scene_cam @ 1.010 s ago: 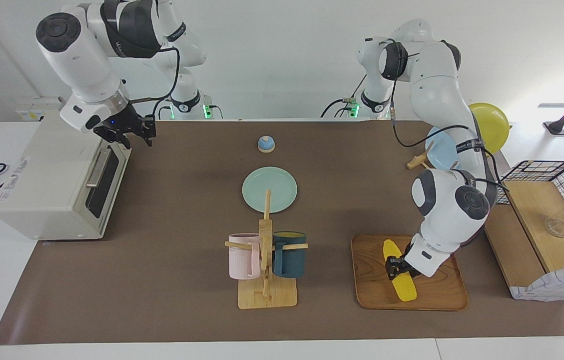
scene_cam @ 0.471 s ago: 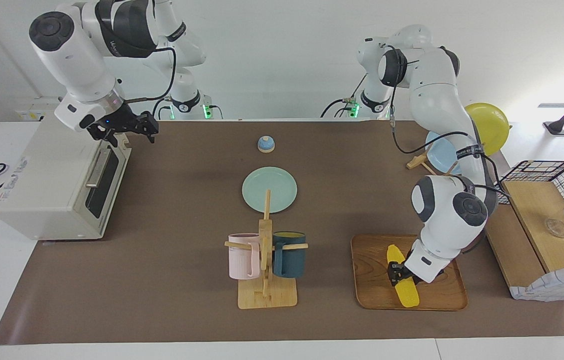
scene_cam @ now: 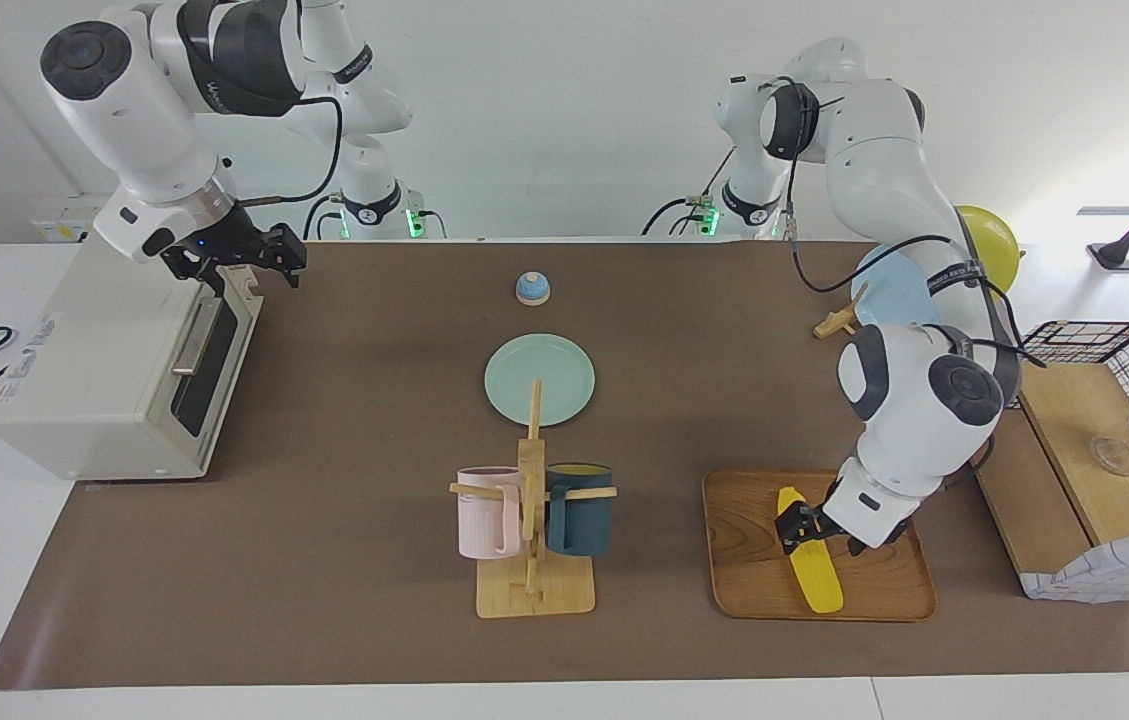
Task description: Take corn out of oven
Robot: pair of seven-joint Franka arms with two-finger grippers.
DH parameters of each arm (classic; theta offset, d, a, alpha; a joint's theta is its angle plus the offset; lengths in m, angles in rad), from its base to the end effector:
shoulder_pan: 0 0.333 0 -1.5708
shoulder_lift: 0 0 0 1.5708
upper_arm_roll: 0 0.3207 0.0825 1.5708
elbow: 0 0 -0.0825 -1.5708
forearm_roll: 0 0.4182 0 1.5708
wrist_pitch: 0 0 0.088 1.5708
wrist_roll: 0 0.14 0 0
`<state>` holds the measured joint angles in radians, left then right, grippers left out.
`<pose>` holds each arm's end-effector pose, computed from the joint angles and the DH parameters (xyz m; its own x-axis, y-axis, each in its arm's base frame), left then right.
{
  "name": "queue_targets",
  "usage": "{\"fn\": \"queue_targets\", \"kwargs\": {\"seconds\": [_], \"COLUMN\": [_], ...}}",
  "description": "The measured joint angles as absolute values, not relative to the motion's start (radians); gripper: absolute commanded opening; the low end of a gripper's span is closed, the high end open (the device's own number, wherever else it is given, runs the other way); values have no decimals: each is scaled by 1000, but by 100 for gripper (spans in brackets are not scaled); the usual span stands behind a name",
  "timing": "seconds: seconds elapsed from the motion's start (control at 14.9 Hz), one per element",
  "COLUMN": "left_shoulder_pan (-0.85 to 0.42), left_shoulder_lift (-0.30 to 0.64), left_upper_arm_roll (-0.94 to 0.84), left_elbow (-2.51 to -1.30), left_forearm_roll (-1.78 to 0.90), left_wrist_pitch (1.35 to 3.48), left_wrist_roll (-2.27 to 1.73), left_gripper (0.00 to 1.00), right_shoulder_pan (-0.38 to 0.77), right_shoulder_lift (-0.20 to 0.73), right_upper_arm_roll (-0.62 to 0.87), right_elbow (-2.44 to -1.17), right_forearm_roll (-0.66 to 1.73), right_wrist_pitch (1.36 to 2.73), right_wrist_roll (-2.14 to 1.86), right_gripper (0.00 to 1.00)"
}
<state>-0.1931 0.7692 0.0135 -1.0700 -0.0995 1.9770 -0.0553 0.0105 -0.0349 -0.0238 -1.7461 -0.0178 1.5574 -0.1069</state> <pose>0.7986 -0.1578 0.3485 0.9874 -0.0886 0.1309 -0.1013 -0.9904 0.0938 0.5623 -0.0101 0.5277 0.9836 0.0935 -0.1541 0.0947 -0.9955 0.0003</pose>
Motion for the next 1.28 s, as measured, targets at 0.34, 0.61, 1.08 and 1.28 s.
{"fn": "queue_targets", "kwargs": {"seconds": [0.34,0.61,1.08,1.28], "left_shoulder_pan": [-190,-188,-163,-163], "left_shoulder_lift": [564,421,179,55], "left_upper_arm_roll": [41,71,91,90], "left_elbow": [-1194,-1255,-1387,-1534], "left_forearm_roll": [-99,-98,-62,-58], "left_wrist_pitch": [1868,1723,1516,1512], "left_wrist_roll": [-56,-56,-56,-56], "left_gripper": [100,100,100,100], "right_shoulder_pan": [9,10,19,19], "right_shoulder_lift": [-30,-25,-25,-25], "right_upper_arm_roll": [-32,-32,-29,-29], "right_elbow": [-1726,-1727,-1727,-1727], "right_forearm_roll": [-18,-18,-17,-17], "right_wrist_pitch": [1576,1574,1574,1574], "right_wrist_roll": [-107,-107,-107,-107], "right_gripper": [100,100,100,100]}}
